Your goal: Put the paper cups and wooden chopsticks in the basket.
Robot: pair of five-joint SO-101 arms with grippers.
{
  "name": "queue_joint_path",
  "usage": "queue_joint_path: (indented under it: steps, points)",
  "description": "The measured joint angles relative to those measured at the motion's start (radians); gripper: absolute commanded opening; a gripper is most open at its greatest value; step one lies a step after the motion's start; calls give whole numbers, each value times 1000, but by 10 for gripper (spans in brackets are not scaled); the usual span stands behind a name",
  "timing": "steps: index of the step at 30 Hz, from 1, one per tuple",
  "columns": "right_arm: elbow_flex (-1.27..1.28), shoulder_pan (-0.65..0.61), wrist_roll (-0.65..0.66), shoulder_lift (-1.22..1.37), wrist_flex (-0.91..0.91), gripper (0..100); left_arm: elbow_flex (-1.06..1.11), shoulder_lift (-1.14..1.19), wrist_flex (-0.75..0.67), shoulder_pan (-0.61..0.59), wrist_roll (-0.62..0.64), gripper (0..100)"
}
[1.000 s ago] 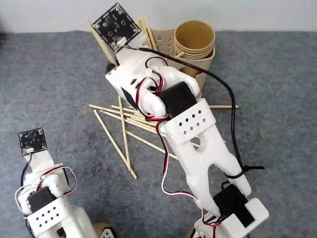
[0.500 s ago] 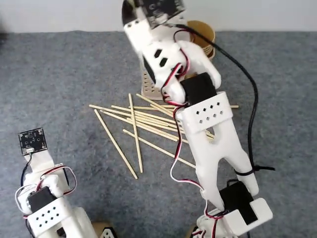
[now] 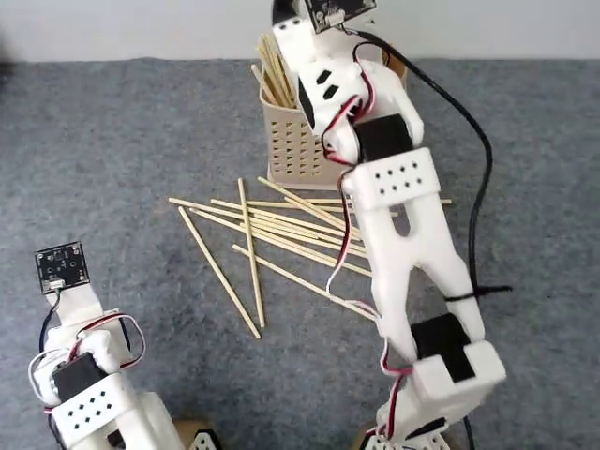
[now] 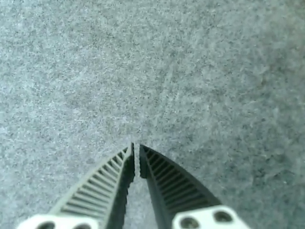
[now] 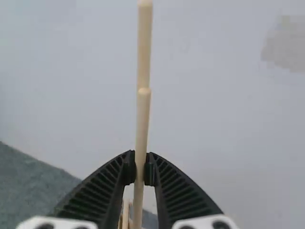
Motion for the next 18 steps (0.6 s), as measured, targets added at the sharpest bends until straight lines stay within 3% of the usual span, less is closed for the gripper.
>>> queue_joint_path:
  steps: [4,10,18]
  points:
    - [0,-5,-9,43,71,151,0,0,0,0,0,14]
    - [-5,-12,-41,41,152,128,15,0,-31,0,0,14]
    - [-74,-124,-44,-43,471,126,15,0,-40,0,0,14]
